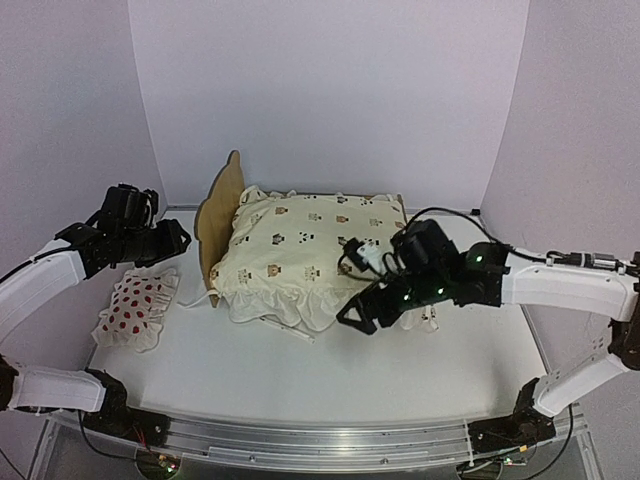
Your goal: Set up the pet bed
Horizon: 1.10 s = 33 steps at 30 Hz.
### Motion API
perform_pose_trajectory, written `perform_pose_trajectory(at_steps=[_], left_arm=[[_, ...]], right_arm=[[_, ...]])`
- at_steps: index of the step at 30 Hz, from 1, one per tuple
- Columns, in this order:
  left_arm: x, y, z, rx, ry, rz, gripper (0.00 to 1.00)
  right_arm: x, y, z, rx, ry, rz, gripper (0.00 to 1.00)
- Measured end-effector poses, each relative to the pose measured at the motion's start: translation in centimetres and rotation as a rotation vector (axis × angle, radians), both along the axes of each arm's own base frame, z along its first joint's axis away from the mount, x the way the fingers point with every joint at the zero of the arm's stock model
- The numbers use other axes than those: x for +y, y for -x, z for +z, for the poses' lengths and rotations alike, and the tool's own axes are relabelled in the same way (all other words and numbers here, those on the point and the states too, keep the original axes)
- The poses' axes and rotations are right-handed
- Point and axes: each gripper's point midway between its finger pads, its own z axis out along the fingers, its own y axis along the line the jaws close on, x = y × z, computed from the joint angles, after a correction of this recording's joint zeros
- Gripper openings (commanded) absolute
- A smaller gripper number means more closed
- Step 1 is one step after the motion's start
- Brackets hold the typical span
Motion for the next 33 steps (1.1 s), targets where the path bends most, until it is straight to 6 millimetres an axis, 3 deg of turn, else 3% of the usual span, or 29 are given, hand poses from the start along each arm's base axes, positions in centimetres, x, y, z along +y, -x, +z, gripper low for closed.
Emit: perform_pose_trajectory(at_steps=[2,6,10,13,18,22,28,33], left_arm=[[-0.6,0.0,0.2,-0.008,0.015,-0.022,0.58],[-1.2,0.1,0.3,-0.009,0.026,-0.047,0.56],[-1.6,0.2,0.2,-0.005,0.034,-0.068,0.53],[-1.9,0.4,0.1,0.000,0.035,-0.077,0.51],[-2.2,1.6,-1.2,0.026,0.026,-0.098,0.50],[-2.4,2.6,-1.6,0.040,0.022,-0.115,0.49],[-3.5,3.7,-1.5,0.051,0.025,-0.161,0.47],[-6.3,5.5,-1.5,0.082,0.010,-0.257,0.46]], right_arm=[[-2.5,-3.9,1.8,0.036,-0.062,-0.140,0.83],[-9.7,-11.6,4.1,0.088,-0.168,-0.457,0.76],[-15.2,-15.2,4.2,0.153,-0.230,-0.664,0.67],[-17.5,-17.1,2.4,0.221,-0.237,-0.758,0.61],[-17.3,-17.6,-2.1,0.364,-0.212,-0.772,0.52],[-16.1,-16.7,-4.1,0.451,-0.246,-0.731,0.46],[-15.1,-16.1,-5.2,0.488,-0.311,-0.703,0.44],[-13.5,-15.7,-5.2,0.456,-0.343,-0.672,0.42]])
